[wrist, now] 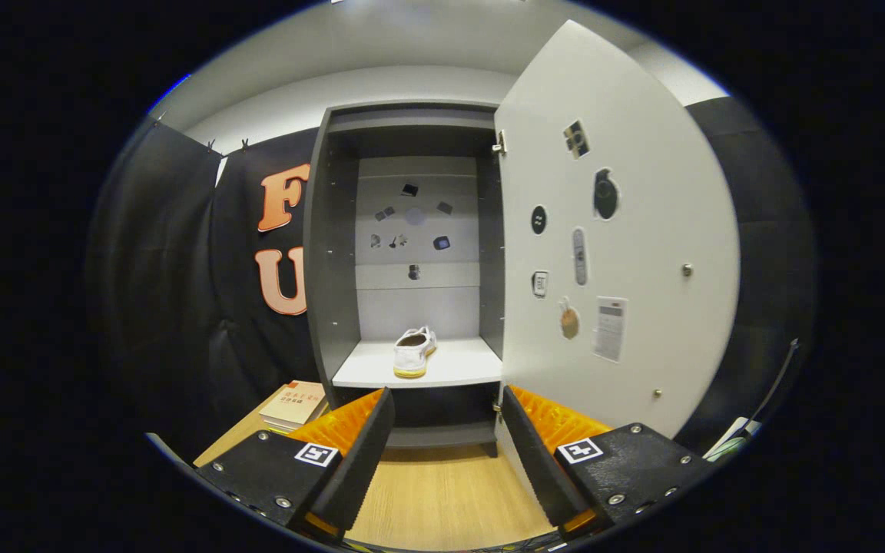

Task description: Open the shoe cabinet door, grab the shoes and put them into the shoe cabinet, then close the shoe cabinet door.

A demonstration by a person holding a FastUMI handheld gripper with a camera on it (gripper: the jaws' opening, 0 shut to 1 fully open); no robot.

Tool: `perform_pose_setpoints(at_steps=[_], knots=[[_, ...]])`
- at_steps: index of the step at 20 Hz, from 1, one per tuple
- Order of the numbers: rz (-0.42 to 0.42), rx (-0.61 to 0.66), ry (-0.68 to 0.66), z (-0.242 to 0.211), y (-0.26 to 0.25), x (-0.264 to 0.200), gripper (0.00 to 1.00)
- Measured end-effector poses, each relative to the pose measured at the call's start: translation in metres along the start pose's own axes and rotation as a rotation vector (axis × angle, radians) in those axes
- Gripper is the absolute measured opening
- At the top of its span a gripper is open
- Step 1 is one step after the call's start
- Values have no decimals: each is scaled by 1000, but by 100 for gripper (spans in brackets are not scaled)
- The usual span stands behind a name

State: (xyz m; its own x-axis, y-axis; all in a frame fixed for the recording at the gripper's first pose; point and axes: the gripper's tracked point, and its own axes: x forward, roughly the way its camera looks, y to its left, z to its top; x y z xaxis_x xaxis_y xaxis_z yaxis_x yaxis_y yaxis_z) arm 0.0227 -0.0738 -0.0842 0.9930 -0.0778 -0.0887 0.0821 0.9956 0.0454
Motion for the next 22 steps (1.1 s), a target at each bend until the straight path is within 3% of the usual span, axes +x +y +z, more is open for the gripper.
perform_pose_setpoints(at_steps=[4,12,22], knots=[[-60,6,-9,15,-47,-37,89],[-88,-16,-46,46,-89,-95,88],[-135,-33,-38,54,-164,-95,89]])
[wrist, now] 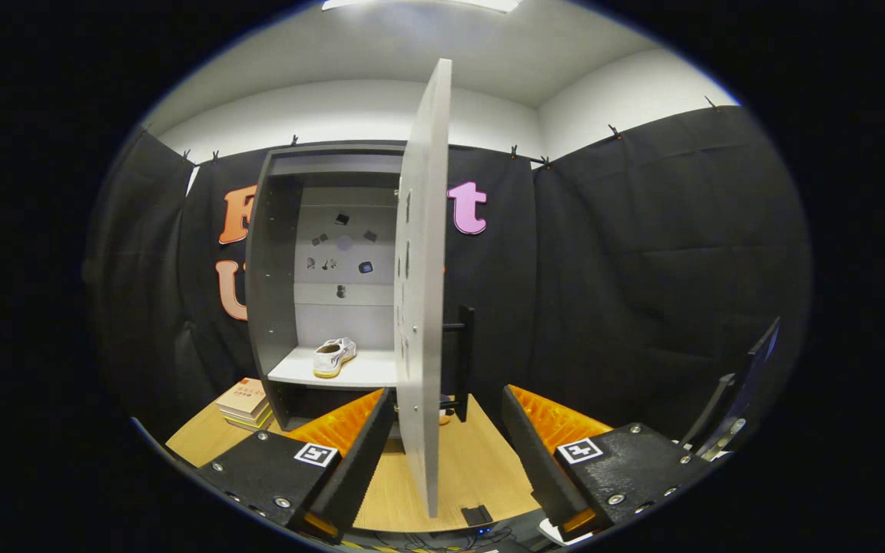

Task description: Open the shoe cabinet door, grab the shoes and put them into the shoe cabinet, then close the shoe cabinet door.

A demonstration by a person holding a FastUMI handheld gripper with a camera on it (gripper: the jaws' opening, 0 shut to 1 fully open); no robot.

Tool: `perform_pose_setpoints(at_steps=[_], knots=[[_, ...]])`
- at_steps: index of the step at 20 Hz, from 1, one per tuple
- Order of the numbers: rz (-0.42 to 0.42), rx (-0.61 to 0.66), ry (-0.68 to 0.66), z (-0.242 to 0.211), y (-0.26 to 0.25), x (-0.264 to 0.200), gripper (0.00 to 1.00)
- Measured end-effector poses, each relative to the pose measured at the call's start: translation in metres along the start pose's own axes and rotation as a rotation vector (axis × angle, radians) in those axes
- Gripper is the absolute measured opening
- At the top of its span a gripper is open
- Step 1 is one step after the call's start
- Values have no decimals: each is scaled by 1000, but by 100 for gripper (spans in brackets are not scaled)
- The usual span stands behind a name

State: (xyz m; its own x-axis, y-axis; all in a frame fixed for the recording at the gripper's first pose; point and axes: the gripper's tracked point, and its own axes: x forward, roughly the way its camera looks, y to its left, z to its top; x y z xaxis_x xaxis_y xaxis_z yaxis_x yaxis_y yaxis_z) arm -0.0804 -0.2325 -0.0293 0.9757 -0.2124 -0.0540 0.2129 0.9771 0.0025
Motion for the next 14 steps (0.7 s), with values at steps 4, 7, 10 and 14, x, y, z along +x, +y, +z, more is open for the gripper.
perform_pose_setpoints(at_steps=[4,7,10,14], knots=[[0,26,10,-8,-25,26,89],[31,36,20,-14,-30,49,89],[74,47,21,-16,-24,63,89],[119,35,2,-13,-20,67,88]])
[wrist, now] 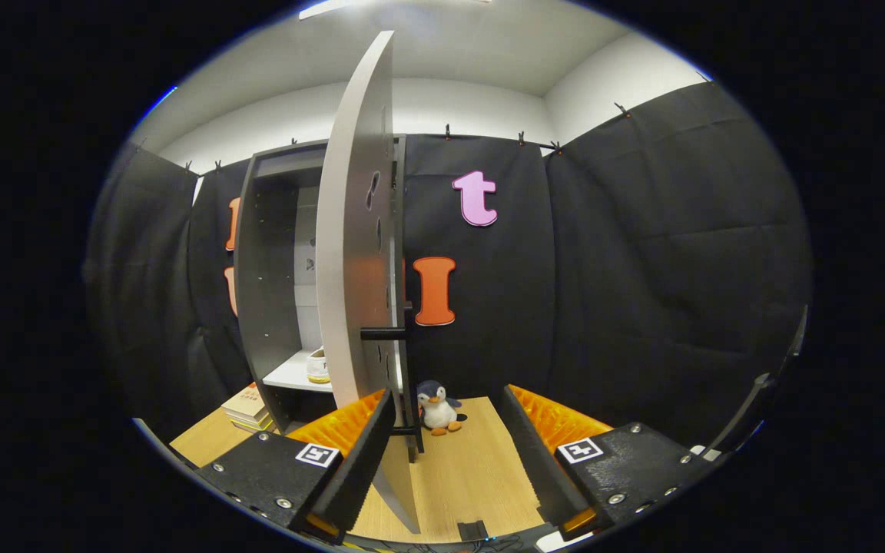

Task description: Open the shoe cabinet door, grab the shoes and put them into the shoe cabinet, then close the shoe cabinet door.

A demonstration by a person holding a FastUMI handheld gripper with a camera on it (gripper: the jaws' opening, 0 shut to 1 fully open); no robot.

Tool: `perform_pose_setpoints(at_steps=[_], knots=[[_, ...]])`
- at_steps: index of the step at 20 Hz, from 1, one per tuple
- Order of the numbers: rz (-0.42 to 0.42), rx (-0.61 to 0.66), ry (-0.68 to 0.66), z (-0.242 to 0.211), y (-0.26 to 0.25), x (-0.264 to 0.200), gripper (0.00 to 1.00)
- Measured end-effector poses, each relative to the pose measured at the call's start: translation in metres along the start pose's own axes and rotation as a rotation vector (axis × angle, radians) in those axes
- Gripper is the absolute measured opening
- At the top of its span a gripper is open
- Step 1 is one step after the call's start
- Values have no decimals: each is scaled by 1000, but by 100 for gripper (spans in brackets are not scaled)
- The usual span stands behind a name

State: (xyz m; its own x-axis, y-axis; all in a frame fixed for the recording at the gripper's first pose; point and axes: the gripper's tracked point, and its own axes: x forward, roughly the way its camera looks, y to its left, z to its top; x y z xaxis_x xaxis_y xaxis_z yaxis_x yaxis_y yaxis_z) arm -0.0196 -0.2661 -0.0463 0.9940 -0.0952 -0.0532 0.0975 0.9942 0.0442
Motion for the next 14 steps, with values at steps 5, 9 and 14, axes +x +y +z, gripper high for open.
perform_pose_setpoints(at_steps=[5,9,14], knots=[[76,-27,-12,1,27,-1,86],[183,23,-15,-3,67,2,86],[228,17,-33,0,105,18,86]])
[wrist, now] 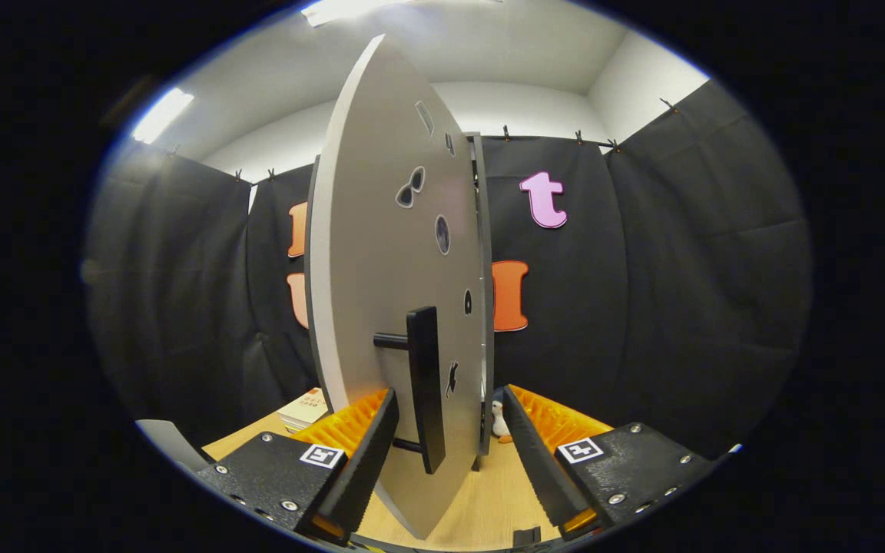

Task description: Open the shoe cabinet door, grab the shoes and put them into the shoe cabinet, then close the shoe cabinet door.

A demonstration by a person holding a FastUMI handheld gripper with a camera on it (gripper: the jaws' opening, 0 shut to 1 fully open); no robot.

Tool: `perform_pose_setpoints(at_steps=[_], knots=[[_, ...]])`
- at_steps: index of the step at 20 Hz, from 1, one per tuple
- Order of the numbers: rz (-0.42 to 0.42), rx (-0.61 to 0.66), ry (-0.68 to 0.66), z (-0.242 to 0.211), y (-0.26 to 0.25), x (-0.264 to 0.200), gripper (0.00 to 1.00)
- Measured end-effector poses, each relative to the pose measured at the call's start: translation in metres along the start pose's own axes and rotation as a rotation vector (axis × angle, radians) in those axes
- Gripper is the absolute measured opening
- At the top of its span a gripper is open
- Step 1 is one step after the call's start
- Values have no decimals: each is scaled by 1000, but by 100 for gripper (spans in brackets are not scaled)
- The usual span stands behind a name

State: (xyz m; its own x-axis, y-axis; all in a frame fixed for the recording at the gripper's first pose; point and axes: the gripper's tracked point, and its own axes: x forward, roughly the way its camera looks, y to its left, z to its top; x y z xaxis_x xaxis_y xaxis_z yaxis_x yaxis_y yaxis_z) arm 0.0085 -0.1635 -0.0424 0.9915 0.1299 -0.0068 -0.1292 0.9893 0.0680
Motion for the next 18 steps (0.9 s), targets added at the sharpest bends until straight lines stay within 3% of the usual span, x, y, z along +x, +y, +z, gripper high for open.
perform_pose_setpoints(at_steps=[18], knots=[[112,-5,6,-5,57,34,86]])
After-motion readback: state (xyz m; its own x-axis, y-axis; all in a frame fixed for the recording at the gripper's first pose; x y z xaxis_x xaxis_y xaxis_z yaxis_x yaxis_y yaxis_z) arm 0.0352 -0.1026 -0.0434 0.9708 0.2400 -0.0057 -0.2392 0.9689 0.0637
